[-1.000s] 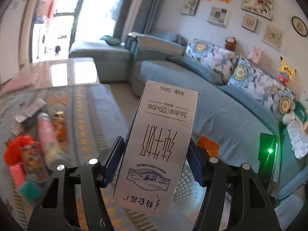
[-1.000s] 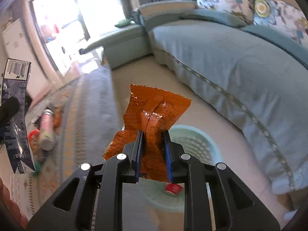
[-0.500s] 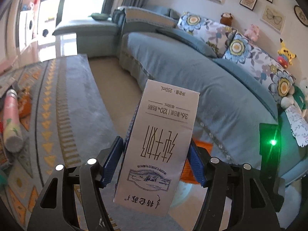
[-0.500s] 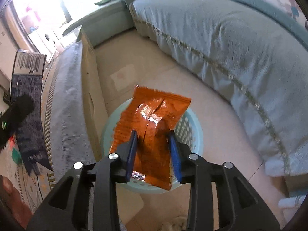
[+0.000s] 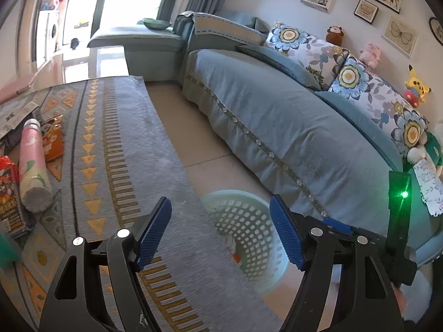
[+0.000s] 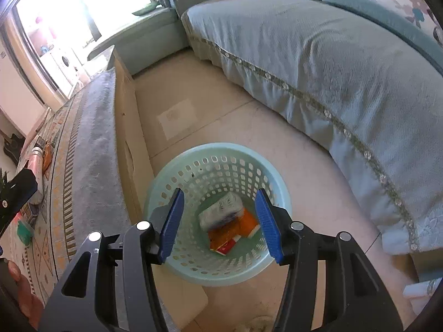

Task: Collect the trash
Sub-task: 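Carry the snack bag and carton over the basket and release both, then grasp the pink bottle with the right tool while the left tool grasps the pink bag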

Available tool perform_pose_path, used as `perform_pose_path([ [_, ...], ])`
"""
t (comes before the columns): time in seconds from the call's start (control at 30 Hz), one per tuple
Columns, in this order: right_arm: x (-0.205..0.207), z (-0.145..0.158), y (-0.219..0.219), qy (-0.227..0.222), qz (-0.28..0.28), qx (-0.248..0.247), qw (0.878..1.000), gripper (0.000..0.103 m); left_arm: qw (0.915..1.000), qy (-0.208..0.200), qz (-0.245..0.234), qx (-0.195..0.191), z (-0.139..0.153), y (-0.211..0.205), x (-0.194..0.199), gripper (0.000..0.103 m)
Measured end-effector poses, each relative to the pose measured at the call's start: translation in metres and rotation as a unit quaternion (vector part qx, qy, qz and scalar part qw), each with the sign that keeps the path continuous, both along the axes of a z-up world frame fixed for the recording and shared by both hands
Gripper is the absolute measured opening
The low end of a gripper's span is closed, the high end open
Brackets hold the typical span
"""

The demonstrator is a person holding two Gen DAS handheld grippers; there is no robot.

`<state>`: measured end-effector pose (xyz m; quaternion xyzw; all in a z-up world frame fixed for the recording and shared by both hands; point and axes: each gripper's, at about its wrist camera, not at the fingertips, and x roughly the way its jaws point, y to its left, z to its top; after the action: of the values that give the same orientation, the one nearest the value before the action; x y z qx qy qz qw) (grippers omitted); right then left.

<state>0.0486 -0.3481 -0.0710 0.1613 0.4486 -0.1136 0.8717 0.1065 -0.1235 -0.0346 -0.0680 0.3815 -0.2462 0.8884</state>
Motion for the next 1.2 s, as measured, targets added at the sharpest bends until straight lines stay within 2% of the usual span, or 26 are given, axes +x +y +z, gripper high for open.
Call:
perform_pose_path([
  [0.2,0.000,0.012,0.009,-0.031,0.012,-0.008,0.999,0.050,0.9999,-0.006,0.013,-0.001,0.004,0.018,-0.004,0.070],
  [0.33,0.004,0.028,0.025,-0.067,0.024,-0.001,0.997,0.050,0.9991,-0.026,0.033,0.003,0.021,0.045,-0.012,0.070],
  [0.5,0.011,0.048,0.063,-0.105,0.063,-0.014,0.992,0.050,0.9950,-0.041,0.091,0.009,0.041,0.107,-0.020,0.070],
  [0.63,0.018,0.057,0.105,-0.125,0.108,-0.029,0.986,0.050,0.9868,-0.045,0.156,0.006,0.052,0.176,-0.026,0.070],
  [0.73,0.025,0.056,0.125,-0.125,0.135,0.003,0.983,0.050,0.9797,-0.052,0.193,0.010,0.054,0.224,-0.027,0.072],
  [0.87,0.036,0.056,0.148,-0.121,0.149,0.009,0.981,0.050,0.9721,-0.014,0.234,-0.003,0.037,0.282,-0.018,0.072],
  [0.97,0.042,0.056,0.170,-0.121,0.164,0.005,0.979,0.050,0.9648,0.033,0.257,-0.045,0.009,0.312,-0.009,0.072],
  [1.03,0.045,0.055,0.184,-0.118,0.176,-0.001,0.977,0.050,0.9664,0.064,0.241,-0.063,-0.007,0.314,0.003,0.071],
  [1.2,0.053,0.051,0.206,-0.113,0.195,-0.009,0.974,0.050,0.9680,0.110,0.218,-0.057,-0.031,0.301,0.020,0.071],
])
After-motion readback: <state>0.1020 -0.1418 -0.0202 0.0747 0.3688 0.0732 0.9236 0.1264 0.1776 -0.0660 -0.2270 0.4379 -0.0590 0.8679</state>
